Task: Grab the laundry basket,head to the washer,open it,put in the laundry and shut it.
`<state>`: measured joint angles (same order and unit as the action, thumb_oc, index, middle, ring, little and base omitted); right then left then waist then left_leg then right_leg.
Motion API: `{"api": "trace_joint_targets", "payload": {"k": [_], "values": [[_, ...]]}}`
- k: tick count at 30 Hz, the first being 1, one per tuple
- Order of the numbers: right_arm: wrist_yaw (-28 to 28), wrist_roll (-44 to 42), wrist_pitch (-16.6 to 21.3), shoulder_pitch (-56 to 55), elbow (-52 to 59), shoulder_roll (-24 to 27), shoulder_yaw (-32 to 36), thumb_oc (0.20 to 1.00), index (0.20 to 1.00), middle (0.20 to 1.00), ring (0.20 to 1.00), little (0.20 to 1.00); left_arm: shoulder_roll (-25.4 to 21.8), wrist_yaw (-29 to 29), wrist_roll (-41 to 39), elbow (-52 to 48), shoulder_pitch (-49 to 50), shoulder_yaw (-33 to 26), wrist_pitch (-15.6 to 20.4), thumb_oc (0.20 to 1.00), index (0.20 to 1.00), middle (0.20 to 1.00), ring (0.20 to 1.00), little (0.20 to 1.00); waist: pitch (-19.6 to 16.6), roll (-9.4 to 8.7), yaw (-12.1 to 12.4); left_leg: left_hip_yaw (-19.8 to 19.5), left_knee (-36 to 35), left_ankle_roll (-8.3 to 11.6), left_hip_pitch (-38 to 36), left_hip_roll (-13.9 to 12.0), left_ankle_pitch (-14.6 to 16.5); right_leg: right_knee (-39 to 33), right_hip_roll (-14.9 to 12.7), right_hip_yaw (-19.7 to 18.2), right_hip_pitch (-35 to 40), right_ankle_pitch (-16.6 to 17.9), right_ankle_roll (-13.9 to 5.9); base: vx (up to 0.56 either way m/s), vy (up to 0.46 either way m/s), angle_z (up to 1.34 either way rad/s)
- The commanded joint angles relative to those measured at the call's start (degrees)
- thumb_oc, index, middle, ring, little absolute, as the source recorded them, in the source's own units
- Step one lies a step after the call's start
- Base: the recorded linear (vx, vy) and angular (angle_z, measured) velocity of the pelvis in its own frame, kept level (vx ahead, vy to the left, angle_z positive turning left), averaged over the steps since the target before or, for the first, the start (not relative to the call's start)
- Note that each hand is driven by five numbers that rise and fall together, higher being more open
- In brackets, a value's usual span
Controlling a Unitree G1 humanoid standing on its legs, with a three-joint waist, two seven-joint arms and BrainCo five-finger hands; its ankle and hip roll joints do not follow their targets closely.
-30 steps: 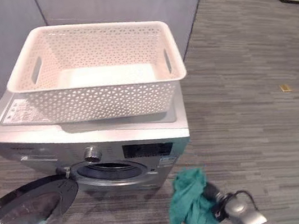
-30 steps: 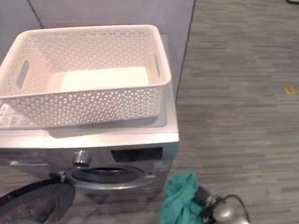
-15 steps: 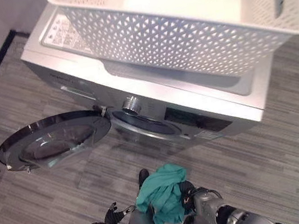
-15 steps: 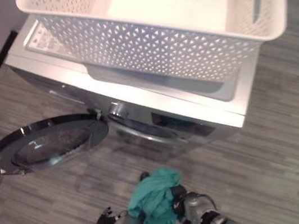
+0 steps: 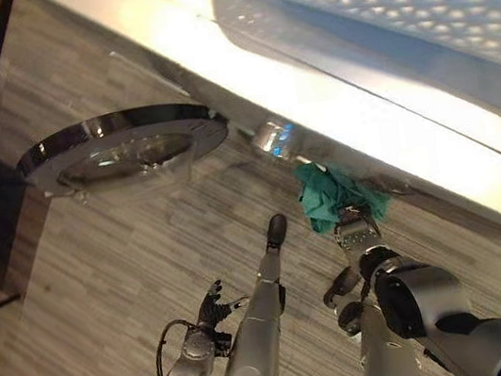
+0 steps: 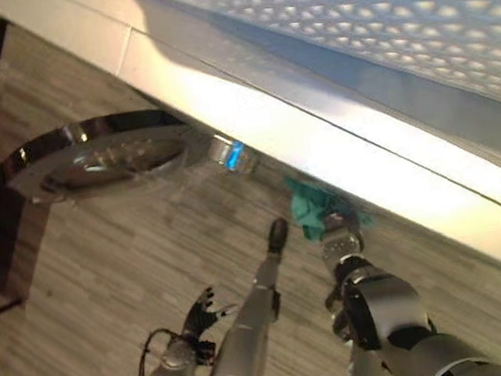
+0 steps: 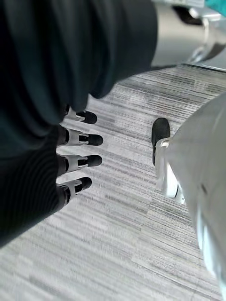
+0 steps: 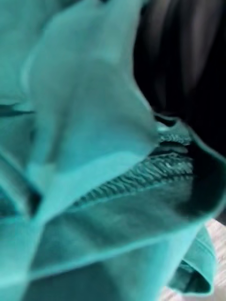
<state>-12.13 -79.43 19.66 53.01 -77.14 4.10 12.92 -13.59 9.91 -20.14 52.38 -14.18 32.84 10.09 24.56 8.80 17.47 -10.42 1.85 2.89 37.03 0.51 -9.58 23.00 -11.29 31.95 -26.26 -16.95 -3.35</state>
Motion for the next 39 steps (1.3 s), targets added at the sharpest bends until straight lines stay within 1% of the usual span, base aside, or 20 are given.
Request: {"api": "trace_joint_targets", "payload": {"k": [1,5,8,10,11,14,18,19,20,21,22,23,25,27,28,31,33,35,36,39], "values": [[3.1,-3.8,3.1,4.1,2.8,2.0,1.9,0.200,0.200,0.200,0.200,0.200,3.0,-0.3,1.5,1.7,-0.4,6.5,0.0,1.000,1.000,1.000,1.000,1.000,-1.1,1.86,2.4,4.1,1.6,1.61,2.9,2.0,4.1,-8.2,-0.3,-3.8,6.1,2.7,-3.20,0.02,-0.004,0.34],[3.8,-5.2,4.3,11.4,3.4,2.8,1.2,0.200,0.200,0.200,0.200,0.200,2.9,-0.2,3.5,3.8,-1.0,7.8,-0.2,1.000,1.000,1.000,1.000,1.000,-1.6,3.05,5.0,3.6,1.3,1.75,4.6,2.8,3.7,-7.5,-0.7,-2.8,4.5,2.2,-3.35,0.02,-0.002,0.19],[3.8,-5.0,5.2,14.6,4.7,3.3,-0.3,0.200,0.200,0.200,0.200,0.200,3.0,-0.2,4.4,5.0,-1.1,8.2,-0.1,1.000,1.000,1.000,1.000,1.000,-1.9,3.13,5.8,3.3,1.4,1.59,5.3,3.1,3.8,-6.9,-1.0,-2.7,3.7,2.1,-3.46,0.03,0.030,0.11],[4.3,-5.2,8.0,18.2,10.0,5.9,-1.2,0.200,0.200,0.200,0.200,0.200,2.4,-0.1,4.5,5.0,-0.5,8.3,0.1,1.000,1.000,1.000,1.000,1.000,-2.3,2.88,6.5,3.1,1.4,1.54,5.6,3.4,3.7,-6.6,-1.0,-2.6,3.4,1.8,-3.48,0.03,0.003,0.04],[4.1,-5.1,8.2,18.1,10.3,5.9,-1.2,0.200,0.200,0.200,0.200,0.200,2.3,-0.1,4.5,5.0,-0.6,8.3,0.1,1.000,1.000,1.000,1.000,1.000,-2.3,2.90,6.6,3.1,1.4,1.54,5.6,3.4,3.7,-6.6,-1.0,-2.6,3.4,1.8,-3.48,0.02,-0.001,0.06],[2.8,-3.1,14.1,22.4,20.8,13.6,-2.0,0.200,0.200,0.200,0.200,0.200,1.2,-0.4,3.6,3.9,0.6,8.0,0.5,1.000,1.000,1.000,1.000,1.000,-2.6,2.85,7.0,2.3,1.2,1.70,6.0,3.7,3.3,-5.7,-1.0,-2.1,2.8,1.1,-3.65,0.03,-0.010,0.14],[0.6,0.6,18.1,25.6,28.4,19.2,-3.5,0.200,0.200,0.200,0.200,0.200,0.2,-0.6,3.4,4.2,1.2,7.9,0.6,1.000,1.000,1.000,1.000,1.000,-3.1,2.45,6.9,1.8,0.8,1.99,6.2,3.9,3.0,-5.4,-0.9,-1.9,2.5,0.8,-3.71,0.02,-0.009,0.13],[-3.6,6.3,18.7,27.2,29.2,22.7,-5.9,0.200,0.200,0.200,0.200,0.200,-0.3,-0.6,3.4,4.2,1.5,7.8,0.8,1.000,1.000,1.000,1.000,1.000,-3.3,2.21,7.0,1.6,0.6,2.10,6.2,3.9,3.0,-5.2,-0.9,-1.9,2.3,0.6,-3.73,0.02,0.020,0.05],[-9.8,14.3,17.3,28.5,28.2,25.6,-8.6,0.200,0.200,0.200,0.200,0.200,-0.6,-0.6,3.3,4.3,1.7,7.5,0.7,1.000,1.000,1.000,1.000,1.000,-3.4,2.03,7.0,1.5,0.5,2.18,6.2,3.8,2.9,-5.0,-1.0,-1.9,2.0,0.6,-3.72,0.02,0.045,0.04],[-16.2,27.0,9.9,30.1,23.0,30.4,-14.5,1.000,1.000,1.000,1.000,1.000,-1.5,-0.7,3.1,4.6,2.2,6.9,0.5,1.000,1.000,1.000,1.000,1.000,-3.7,1.37,6.9,1.6,0.5,2.25,6.2,3.6,2.9,-4.6,-1.2,-2.0,1.8,0.6,-3.73,0.01,0.045,0.03],[-17.3,28.1,9.2,31.2,22.8,30.5,-15.0,1.000,1.000,1.000,1.000,1.000,-1.1,-0.7,3.1,4.6,2.0,6.9,0.5,1.000,1.000,1.000,1.000,1.000,-3.5,1.78,6.9,1.6,0.4,2.23,6.3,3.6,2.9,-4.6,-1.2,-2.1,1.6,0.7,-3.74,0.01,0.065,0.03],[-15.5,30.7,4.2,31.6,18.8,32.4,-18.8,1.000,1.000,1.000,1.000,1.000,-1.6,-0.8,2.9,4.5,2.3,6.0,0.6,1.000,1.000,1.000,1.000,1.000,-3.6,1.42,7.0,1.9,0.3,2.21,6.3,3.4,2.9,-4.3,-1.3,-2.1,1.5,0.8,-3.71,0.01,0.042,0.01],[-13.9,30.3,3.7,30.5,20.4,31.9,-19.2,1.000,1.000,1.000,1.000,1.000,-1.5,-0.9,2.6,4.2,2.5,5.4,0.5,1.000,1.000,1.000,1.000,1.000,-3.4,1.51,6.7,2.1,0.3,2.12,6.2,3.3,2.9,-4.2,-1.3,-2.4,1.4,0.9,-3.66,0.01,0.040,-0.01],[-10.5,26.4,8.4,20.4,33.5,23.2,-13.9,1.000,1.000,1.000,1.000,1.000,0.2,-1.0,2.1,4.6,2.2,3.5,0.4,1.000,1.000,1.000,1.000,1.000,-2.5,1.38,4.6,3.1,1.4,1.68,6.1,3.0,3.6,-3.7,-1.5,-3.8,0.7,1.0,-3.41,0.00,0.072,-0.07],[-10.2,26.1,8.5,19.9,33.8,22.9,-13.7,1.000,1.000,1.000,1.000,1.000,0.1,-1.0,2.1,4.7,2.3,3.4,0.5,1.000,1.000,1.000,1.000,1.000,-2.5,1.16,4.6,3.2,1.5,1.66,6.1,3.0,3.6,-3.6,-1.6,-3.9,0.7,1.0,-3.41,-0.01,0.069,-0.07],[-0.6,11.4,12.5,15.0,35.5,15.5,-7.5,1.000,1.000,1.000,1.000,1.000,0.8,-0.4,2.7,4.1,2.1,2.7,1.0,1.000,1.000,1.000,1.000,1.000,-1.8,1.58,3.7,3.9,3.0,1.46,6.2,2.8,4.3,-3.1,-1.9,-4.7,0.4,0.9,-3.30,-0.01,0.030,-0.18],[0.1,10.8,12.6,14.8,35.3,15.4,-7.4,1.000,1.000,1.000,1.000,1.000,0.6,-0.4,2.8,4.1,2.2,2.7,1.0,1.000,1.000,1.000,1.000,1.000,-1.8,1.44,3.7,3.9,3.0,1.47,6.2,2.8,4.4,-3.0,-1.9,-4.7,0.5,0.8,-3.29,-0.01,0.008,-0.16],[7.0,-0.1,13.6,10.3,34.4,9.0,-3.8,1.000,1.000,1.000,1.000,1.000,1.3,-0.3,2.7,3.9,2.3,2.0,1.0,1.000,1.000,1.000,1.000,1.000,-1.2,1.87,2.5,4.7,4.1,1.57,6.0,2.6,4.8,-2.4,-1.9,-5.8,0.5,0.7,-3.13,-0.04,0.064,0.00],[8.6,-2.6,13.8,8.6,34.0,6.8,-3.1,1.000,1.000,1.000,1.000,1.000,1.7,-0.1,2.3,4.1,2.6,1.8,0.9,1.000,1.000,1.000,1.000,1.000,-0.9,1.78,1.9,5.1,4.5,1.61,5.9,2.4,5.0,-2.2,-1.8,-6.3,0.4,0.6,-2.94,-0.04,0.055,0.00],[9.6,-4.0,13.5,6.3,33.8,4.5,-3.4,1.000,1.000,1.000,1.000,1.000,2.3,0.0,1.8,5.0,2.9,1.2,0.7,1.000,1.000,1.000,1.000,1.000,-0.7,1.42,1.1,5.6,4.9,1.65,5.5,2.1,5.1,-2.1,-1.7,-7.0,0.5,0.6,-2.79,-0.03,0.051,-0.16]]}}
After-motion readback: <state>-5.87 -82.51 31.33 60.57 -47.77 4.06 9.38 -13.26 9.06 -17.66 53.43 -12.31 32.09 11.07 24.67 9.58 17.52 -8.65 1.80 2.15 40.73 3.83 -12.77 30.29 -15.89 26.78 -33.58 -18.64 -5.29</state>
